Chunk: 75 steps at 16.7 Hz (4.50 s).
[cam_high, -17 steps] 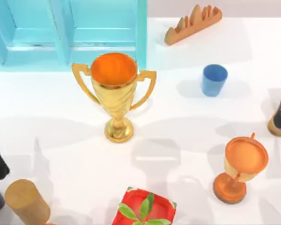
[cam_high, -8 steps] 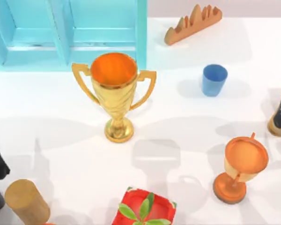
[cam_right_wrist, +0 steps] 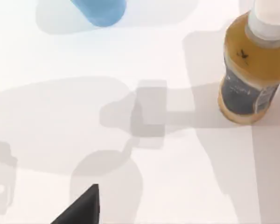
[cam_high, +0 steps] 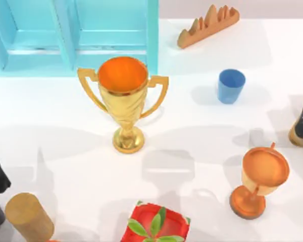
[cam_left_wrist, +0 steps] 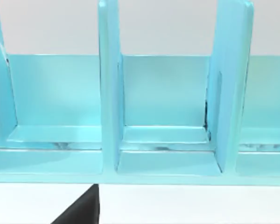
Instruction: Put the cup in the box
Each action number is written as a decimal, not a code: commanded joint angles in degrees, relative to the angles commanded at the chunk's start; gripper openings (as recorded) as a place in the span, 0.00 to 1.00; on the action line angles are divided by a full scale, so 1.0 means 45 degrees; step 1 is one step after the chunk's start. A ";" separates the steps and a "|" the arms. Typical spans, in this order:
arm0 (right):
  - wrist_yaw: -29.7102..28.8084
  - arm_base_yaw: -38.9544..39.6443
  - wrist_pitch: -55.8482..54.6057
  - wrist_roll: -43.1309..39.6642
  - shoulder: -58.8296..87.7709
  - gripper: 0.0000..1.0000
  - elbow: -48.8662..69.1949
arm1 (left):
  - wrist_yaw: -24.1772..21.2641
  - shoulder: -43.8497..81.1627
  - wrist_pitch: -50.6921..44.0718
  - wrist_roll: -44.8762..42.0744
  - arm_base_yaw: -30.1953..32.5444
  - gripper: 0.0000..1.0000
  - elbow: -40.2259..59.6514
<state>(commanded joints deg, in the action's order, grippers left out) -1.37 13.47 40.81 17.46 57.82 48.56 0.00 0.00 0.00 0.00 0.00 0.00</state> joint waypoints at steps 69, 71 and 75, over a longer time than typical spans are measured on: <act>-0.0469 0.1023 0.4000 -0.0516 1.7455 0.00 1.5834 | 0.0000 0.0000 0.0000 0.0000 0.0000 1.00 0.0000; -0.0242 0.0208 0.3950 -0.1754 1.6192 0.00 1.5028 | 0.0000 0.0000 0.0000 0.0000 0.0000 1.00 0.0000; 0.0249 -0.2406 0.4643 -0.4601 1.3242 0.00 1.2856 | 0.0000 0.0000 0.0000 0.0000 0.0000 1.00 0.0000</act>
<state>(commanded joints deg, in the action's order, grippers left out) -0.25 2.64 61.70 -3.24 117.41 106.42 0.00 0.00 0.00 0.00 0.00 0.00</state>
